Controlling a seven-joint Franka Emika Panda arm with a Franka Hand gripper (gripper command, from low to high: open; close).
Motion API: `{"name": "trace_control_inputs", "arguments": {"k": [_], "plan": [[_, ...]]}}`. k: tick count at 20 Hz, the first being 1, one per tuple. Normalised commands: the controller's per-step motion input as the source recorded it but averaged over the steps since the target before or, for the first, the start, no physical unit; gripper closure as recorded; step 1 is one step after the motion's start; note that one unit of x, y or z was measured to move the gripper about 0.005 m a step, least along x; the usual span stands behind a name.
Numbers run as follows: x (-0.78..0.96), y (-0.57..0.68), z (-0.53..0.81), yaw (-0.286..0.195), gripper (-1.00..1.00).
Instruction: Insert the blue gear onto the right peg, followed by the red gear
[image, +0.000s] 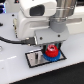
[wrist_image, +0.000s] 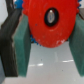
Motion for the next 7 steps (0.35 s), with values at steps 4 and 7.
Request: {"name": "trace_control_inputs", "arguments": {"k": [4,7], "plan": [[0.03,0.15,0.41,0.000,-1.00],[0.00,0.23,0.68,0.000,-1.00]]}}
